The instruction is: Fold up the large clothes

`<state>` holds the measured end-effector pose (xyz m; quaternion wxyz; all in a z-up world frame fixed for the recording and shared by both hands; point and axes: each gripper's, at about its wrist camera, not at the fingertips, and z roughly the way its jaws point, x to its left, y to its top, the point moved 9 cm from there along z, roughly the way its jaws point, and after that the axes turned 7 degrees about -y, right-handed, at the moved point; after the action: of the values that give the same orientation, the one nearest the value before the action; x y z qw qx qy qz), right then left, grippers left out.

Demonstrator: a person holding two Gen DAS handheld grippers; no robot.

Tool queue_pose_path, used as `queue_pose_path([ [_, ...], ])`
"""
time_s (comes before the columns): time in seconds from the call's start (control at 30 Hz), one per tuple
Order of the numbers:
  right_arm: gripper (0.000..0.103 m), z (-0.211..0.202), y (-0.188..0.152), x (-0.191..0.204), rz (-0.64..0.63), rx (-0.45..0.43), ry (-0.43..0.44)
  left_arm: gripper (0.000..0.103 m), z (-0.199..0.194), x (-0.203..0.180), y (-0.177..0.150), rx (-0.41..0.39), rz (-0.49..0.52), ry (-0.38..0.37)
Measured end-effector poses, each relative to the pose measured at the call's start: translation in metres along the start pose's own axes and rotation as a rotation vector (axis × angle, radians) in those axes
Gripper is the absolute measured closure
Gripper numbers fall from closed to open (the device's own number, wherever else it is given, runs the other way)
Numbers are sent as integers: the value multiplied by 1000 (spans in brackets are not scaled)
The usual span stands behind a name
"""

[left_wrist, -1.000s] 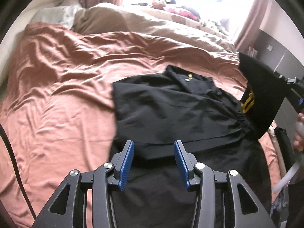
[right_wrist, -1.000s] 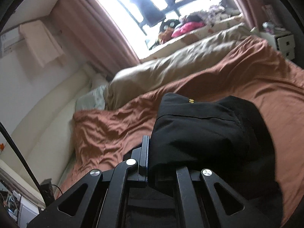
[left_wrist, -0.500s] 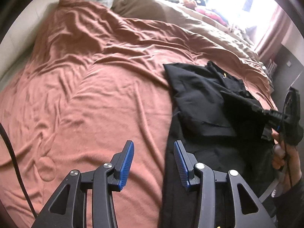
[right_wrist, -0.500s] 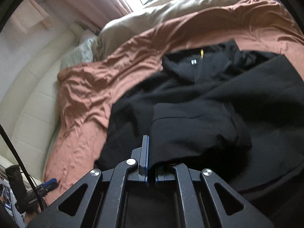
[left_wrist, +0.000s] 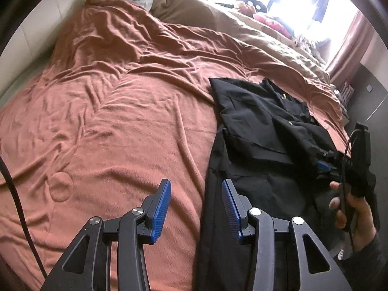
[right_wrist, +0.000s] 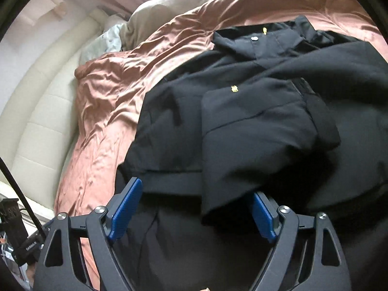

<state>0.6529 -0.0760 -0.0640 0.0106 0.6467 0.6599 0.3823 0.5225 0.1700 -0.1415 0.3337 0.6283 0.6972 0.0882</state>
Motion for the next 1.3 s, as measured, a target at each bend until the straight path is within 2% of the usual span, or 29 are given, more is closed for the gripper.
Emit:
queue_pose_path([
  [0.27, 20, -37, -18, -17, -8, -7, 19, 56, -9, -41, -1, -16, 18, -16],
  [0.43, 20, -82, -27, -55, -27, -50, -32, 38, -6, -94, 2, -29, 82, -43],
  [0.6, 20, -132, -34, -97, -1, -96, -37, 37, 9, -146, 4, -17, 134, -80],
  [0.93, 20, -217, -55, -196, 135, -226, -109, 37, 62, -248, 6, 35, 244, -161],
  [1.13, 20, -237, -79, -237, 217, -249, -134, 37, 106, -297, 5, 93, 300, -196],
  [1.3, 20, -251, -90, -253, 255, -267, -134, 36, 156, -325, 2, 157, 362, -174],
])
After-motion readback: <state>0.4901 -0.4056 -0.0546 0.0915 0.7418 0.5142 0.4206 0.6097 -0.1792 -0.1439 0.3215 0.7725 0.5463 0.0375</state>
